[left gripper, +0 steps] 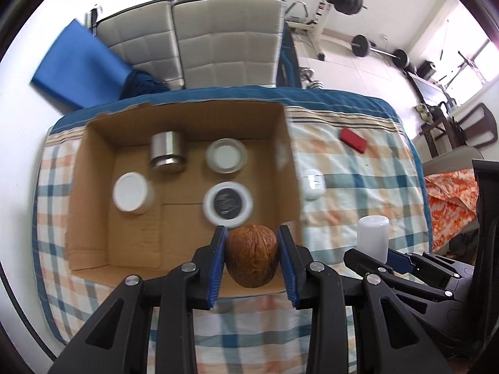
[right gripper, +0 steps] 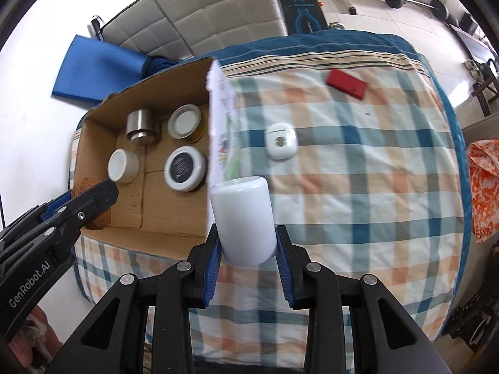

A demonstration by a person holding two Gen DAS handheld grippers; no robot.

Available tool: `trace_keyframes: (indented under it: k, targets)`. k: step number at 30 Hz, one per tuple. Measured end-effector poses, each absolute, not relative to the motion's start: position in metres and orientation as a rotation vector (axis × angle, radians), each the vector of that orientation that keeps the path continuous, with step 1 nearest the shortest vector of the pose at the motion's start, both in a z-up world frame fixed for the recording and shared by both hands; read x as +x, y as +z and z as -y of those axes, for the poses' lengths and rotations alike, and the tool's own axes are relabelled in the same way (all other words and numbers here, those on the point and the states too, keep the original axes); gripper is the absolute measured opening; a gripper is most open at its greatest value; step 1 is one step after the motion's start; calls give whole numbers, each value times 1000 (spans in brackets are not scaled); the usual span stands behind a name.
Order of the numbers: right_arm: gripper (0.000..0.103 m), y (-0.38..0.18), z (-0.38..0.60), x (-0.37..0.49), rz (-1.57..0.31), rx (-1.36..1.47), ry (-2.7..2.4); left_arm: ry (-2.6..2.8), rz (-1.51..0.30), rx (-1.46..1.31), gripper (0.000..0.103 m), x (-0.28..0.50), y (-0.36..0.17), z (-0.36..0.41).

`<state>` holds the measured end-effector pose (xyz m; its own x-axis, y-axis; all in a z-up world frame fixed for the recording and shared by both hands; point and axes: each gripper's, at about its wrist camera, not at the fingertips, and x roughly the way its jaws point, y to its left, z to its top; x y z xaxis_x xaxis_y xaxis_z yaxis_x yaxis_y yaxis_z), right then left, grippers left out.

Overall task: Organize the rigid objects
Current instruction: 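Lift and carry the walnut and white cylinder over the box with both tools, then lower the walnut and cylinder into the box and open both tools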

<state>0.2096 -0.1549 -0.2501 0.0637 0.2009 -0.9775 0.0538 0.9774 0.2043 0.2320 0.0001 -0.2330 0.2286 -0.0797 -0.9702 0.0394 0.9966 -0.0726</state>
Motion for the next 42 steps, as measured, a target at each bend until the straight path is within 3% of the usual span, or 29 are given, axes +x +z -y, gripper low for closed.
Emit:
trace_keyframes:
  k: [9,19,28,37,39,42]
  targets:
    - [35,-266,72,219,-1526,185,191,-24,-1366,-101,30,230,-243,-86]
    - [35,-356,-1,240,-1656,194,233,-19,-1568,-216,30,250,-330,-158]
    - [36,-416,-33,243,-1746,154,221,-52,-1690,-250,30,258,-390,-175]
    - [37,-431,-41,244,-1798,116,181,-65,-1727,-243,30,257,-403,-174]
    - [40,-433,-41,245,-1812,106,166,-49,-1733,-258,31,255,-401,-177]
    - [52,-427,-34,246,-1813,114,166,-40,-1716,-249,41,256,-393,-176]
